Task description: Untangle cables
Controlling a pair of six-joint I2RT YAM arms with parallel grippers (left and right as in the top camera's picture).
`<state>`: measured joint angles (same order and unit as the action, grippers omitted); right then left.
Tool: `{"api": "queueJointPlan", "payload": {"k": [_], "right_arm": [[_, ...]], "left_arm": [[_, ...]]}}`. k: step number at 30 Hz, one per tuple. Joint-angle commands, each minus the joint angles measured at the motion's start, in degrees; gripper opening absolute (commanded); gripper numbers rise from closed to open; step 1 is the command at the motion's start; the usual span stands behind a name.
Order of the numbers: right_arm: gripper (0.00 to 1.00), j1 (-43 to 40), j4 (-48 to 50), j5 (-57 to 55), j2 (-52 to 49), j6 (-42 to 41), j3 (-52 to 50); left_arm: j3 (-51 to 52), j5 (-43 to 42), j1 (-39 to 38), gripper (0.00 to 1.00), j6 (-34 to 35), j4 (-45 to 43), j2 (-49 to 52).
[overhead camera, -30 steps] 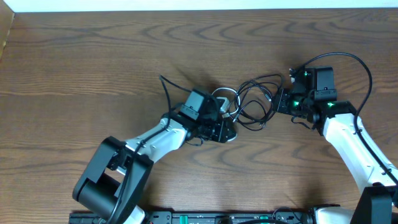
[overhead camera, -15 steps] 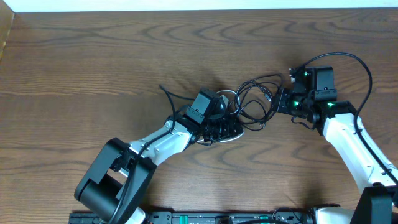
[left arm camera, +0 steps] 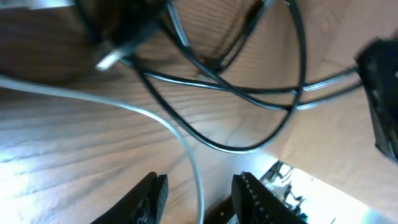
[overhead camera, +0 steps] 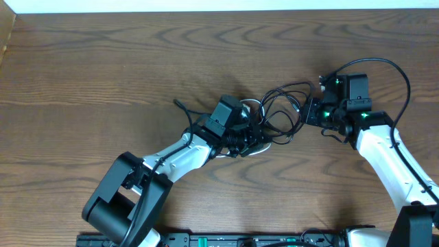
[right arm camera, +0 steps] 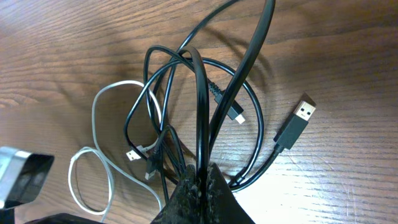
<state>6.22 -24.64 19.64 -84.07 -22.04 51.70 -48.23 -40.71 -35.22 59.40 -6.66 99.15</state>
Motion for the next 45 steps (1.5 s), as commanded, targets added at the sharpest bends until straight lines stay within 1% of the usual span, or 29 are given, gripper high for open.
{"api": "queueJointPlan", "payload": {"k": [1,3,5,8,11,14,17,18,19,21,22,23,25,29,31,35,37,41,45], "right_arm": [[0.01,-0.2,0.0,-0.2,1.0,0.9,1.2],[0.01,-0.2,0.0,-0.2,1.0,0.9,1.2],[0.01,-0.2,-0.1,-0.2,1.0,0.9,1.2],[0.01,-0.2,-0.1,-0.2,1.0,0.9,1.2],[0.01,-0.2,-0.3,-0.2,1.0,0.9,1.2],[0.01,-0.2,-0.2,-0.2,1.0,0.9,1.2],[0.01,-0.2,-0.3,-0.2,1.0,0.9,1.2],[0.01,-0.2,-0.3,-0.2,1.0,0.9,1.2],[0.01,-0.2,-0.3,-0.2,1.0,0.9,1.2],[0.01,-0.2,-0.3,-0.2,1.0,0.9,1.2],[0.01,-0.2,-0.3,-0.2,1.0,0.9,1.2],[0.01,-0.2,-0.3,-0.2,1.0,0.9,1.2],[0.01,-0.2,-0.5,-0.4,1.0,1.6,1.2],[0.01,-0.2,-2.2,-4.7,1.0,1.3,1.2],[0.01,-0.3,-3.6,-9.1,1.0,0.1,1.2],[0.01,-1.3,-7.4,-21.1,1.0,-5.7,1.2],[0.01,-3.0,-9.8,-25.7,1.0,-9.0,1.2],[0.01,-7.7,-13.2,-27.9,1.0,-10.3,1.2],[0.01,-12.9,-15.5,-28.3,1.0,-10.3,1.2]], "left_arm": [[0.3,-2.8,-1.3,0.40,-11.2,0.7,0.2],[0.3,-2.2,-2.3,0.40,-17.3,3.4,0.2],[0.3,0.0,-3.1,0.40,-27.3,7.9,0.2],[0.3,1.2,-3.1,0.40,-38.1,12.7,0.2],[0.3,4.7,-3.1,0.40,-44.9,16.1,0.2],[0.3,9.5,-3.1,0.40,-47.9,17.1,0.2],[0.3,15.5,-3.1,0.40,-48.2,17.1,0.2],[0.3,17.6,-3.1,0.38,-48.2,17.1,0.2],[0.3,19.6,-3.1,0.33,-48.2,17.1,0.2],[0.2,24.8,-3.1,0.15,-47.5,17.1,0.2],[0.2,28.3,-3.1,0.08,-46.6,17.1,0.2],[0.1,33.1,-3.0,0.07,-44.9,17.2,0.1],[-0.2,39.6,-2.7,0.08,-42.1,17.1,0.0],[-1.3,47.8,-1.0,0.08,-37.6,17.1,-0.9],[-1.5,51.0,0.6,0.08,-35.8,17.1,-2.0],[-1.5,52.4,5.0,0.08,-34.5,17.2,-4.1],[-1.5,52.4,8.7,0.08,-32.3,17.8,-5.2],[-1.5,52.3,16.5,0.08,-28.7,19.5,-6.4],[-1.5,51.8,23.8,0.08,-28.6,19.9,-6.6]]}}
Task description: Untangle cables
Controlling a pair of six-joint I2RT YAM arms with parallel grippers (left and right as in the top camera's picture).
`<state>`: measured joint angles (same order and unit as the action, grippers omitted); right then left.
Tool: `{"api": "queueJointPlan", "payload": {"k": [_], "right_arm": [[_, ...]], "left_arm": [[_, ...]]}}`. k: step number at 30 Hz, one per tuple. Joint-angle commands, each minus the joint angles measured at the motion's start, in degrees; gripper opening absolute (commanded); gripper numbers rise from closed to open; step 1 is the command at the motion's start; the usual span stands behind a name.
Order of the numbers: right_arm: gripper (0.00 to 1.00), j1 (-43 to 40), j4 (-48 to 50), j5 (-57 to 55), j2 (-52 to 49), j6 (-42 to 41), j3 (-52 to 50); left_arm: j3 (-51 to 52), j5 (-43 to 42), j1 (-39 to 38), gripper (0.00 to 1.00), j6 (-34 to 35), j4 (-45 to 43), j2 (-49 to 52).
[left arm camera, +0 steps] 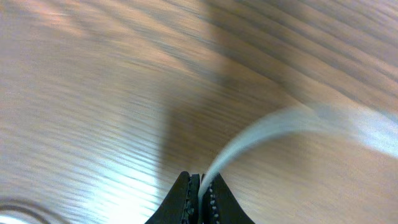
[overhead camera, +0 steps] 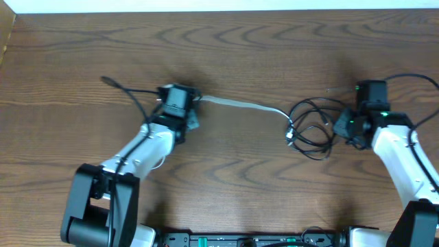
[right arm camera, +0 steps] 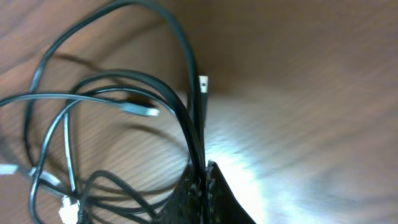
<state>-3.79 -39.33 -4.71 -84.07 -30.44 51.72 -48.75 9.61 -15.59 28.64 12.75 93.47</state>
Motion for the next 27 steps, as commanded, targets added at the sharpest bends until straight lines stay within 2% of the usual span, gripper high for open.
{"api": "queueJointPlan", "payload": {"k": [1,9,13,17,22,27], "right_arm": [[0.01,-4.2,-1.4,-4.0,1.0,-1.9,1.2],[0.01,-14.5,-5.3,-4.0,1.0,-1.9,1.2],[0.01,-16.5,-5.8,-3.0,1.0,0.9,1.2],[0.01,-15.6,-4.3,1.4,1.0,3.3,1.2],[0.01,-11.6,1.0,15.1,1.0,11.0,1.2],[0.01,-5.6,4.2,19.8,1.0,11.8,1.2]], "left_arm": [[-1.0,1.4,5.7,0.08,2.1,0.5,-0.9],[-1.0,1.4,15.7,0.08,3.7,-0.1,-0.9],[-1.0,-2.7,18.4,0.08,3.7,0.3,-0.9],[-1.0,-4.5,17.0,0.08,3.6,0.0,-0.9],[-1.0,-7.1,12.7,0.08,3.7,-0.2,-0.9],[-1.0,-10.5,8.1,0.11,4.7,-0.2,-0.9]]}}
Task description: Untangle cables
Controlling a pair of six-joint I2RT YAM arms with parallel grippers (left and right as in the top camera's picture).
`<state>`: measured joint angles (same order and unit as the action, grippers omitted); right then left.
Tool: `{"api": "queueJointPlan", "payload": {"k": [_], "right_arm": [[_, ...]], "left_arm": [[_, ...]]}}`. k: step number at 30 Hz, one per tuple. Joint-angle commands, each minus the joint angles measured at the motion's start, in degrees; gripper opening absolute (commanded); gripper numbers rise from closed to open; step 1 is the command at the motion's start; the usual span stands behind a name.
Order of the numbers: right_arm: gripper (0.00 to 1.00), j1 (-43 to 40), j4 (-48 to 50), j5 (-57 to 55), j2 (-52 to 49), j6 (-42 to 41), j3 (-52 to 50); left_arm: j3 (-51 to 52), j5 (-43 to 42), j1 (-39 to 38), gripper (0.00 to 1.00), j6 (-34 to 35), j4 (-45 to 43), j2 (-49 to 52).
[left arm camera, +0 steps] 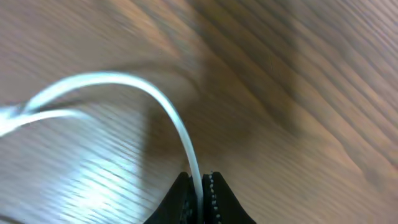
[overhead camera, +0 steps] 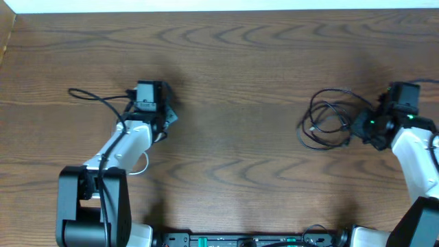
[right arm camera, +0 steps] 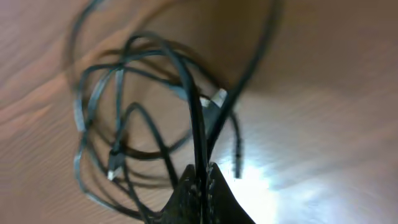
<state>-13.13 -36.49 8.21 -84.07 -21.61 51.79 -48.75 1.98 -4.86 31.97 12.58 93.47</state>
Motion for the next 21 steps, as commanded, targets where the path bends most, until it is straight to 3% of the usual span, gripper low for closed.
{"api": "queueJointPlan", "payload": {"k": [1,4,8,10,14,21], "right_arm": [[0.01,5.2,2.3,8.4,1.0,3.8,1.2],[0.01,9.4,4.7,11.1,1.0,4.5,1.2],[0.01,15.5,8.8,13.9,1.0,4.5,1.2],[0.01,17.2,9.9,15.1,1.0,4.5,1.2],[0.01,20.3,10.5,16.3,1.0,3.4,1.2],[0.01,20.9,10.6,19.8,1.0,3.5,1.2]], "left_arm": [[-1.0,-3.1,-3.5,0.11,1.4,-0.1,-0.9],[-1.0,-3.2,-6.6,0.16,1.4,-0.2,-0.9],[-1.0,-9.0,-11.5,0.54,1.3,-1.1,-0.9],[-1.0,-13.0,-13.0,0.60,1.4,-2.4,-0.9],[-1.0,-21.6,-15.2,0.62,2.1,-6.4,-0.9],[-1.0,-27.5,-17.0,0.65,6.8,-10.8,-0.9]]}}
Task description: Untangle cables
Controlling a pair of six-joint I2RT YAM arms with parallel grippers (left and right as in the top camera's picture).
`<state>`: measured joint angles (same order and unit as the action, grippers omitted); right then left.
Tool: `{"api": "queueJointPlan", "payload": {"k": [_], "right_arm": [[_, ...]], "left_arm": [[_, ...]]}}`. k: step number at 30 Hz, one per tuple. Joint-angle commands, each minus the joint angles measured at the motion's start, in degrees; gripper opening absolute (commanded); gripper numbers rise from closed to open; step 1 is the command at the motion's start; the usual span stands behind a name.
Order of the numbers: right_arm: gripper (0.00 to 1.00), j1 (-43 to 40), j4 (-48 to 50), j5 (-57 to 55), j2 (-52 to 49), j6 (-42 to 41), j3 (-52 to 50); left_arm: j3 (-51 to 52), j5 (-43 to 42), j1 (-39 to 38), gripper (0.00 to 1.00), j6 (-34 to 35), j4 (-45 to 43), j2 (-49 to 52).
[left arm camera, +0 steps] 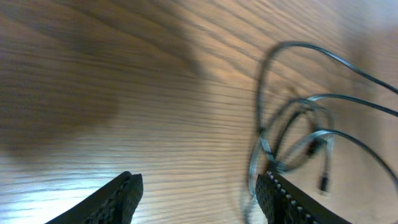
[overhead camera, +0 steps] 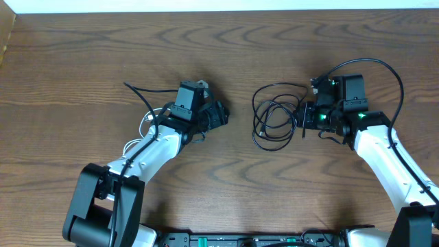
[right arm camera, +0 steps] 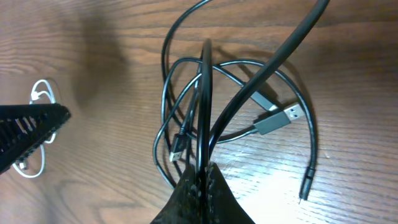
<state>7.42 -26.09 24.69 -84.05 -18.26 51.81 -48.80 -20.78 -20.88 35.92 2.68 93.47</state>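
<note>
A bundle of black cables [overhead camera: 274, 116] lies right of the table's middle, looped over itself; a USB plug [right arm camera: 280, 118] shows in it. My right gripper [overhead camera: 304, 116] is at the bundle's right side, shut on a black strand [right arm camera: 203, 112], and the jaws [right arm camera: 202, 180] pinch it. A thin white cable [overhead camera: 147, 125] lies in small loops beside my left forearm, apart from the black ones [left arm camera: 292, 130]. My left gripper [overhead camera: 221, 116] stands open with nothing between its fingers [left arm camera: 124, 194], just left of the bundle. The white loops [right arm camera: 38, 93] lie behind it.
Dark wood table [overhead camera: 226, 48] with a pale wall edge [overhead camera: 206, 5] along the back. A thin black lead [overhead camera: 137, 92] runs off my left wrist, another [overhead camera: 391, 68] arcs over the right wrist. The arm bases sit at the front edge.
My left gripper was shut on the white cable at the far left; it is open now, nearer the middle, and the white cable lies behind it. The right gripper carried the black bundle leftwards.
Both grippers were at one tangle in the middle, left open by the white cable, right shut on black strands. Then the white cable stretched between the parted arms. Then it was free at the left, the black bundle far right. Now the left has let go.
</note>
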Motion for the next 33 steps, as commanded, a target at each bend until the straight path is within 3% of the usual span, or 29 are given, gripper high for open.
{"api": "queueJointPlan", "payload": {"k": [1,9,15,24,33], "right_arm": [[0.01,0.4,0.2,4.2,1.0,0.2,1.2],[0.01,0.4,2.5,10.9,1.0,2.7,1.2],[0.01,0.4,3.2,13.6,1.0,2.7,1.2],[0.01,0.4,4.1,13.5,1.8,2.7,1.2],[0.01,0.4,4.1,13.2,1.8,2.7,1.2]], "left_arm": [[-0.9,-4.7,-1.6,0.66,2.8,-1.5,-0.9],[-0.9,-3.7,-7.8,0.68,-0.4,-4.6,-0.9],[-0.9,2.3,-11.0,0.65,0.0,-4.7,0.6],[-0.9,2.2,-13.5,0.60,0.2,-6.1,7.6],[-0.9,2.7,-16.5,0.60,0.1,-10.3,8.4]]}}
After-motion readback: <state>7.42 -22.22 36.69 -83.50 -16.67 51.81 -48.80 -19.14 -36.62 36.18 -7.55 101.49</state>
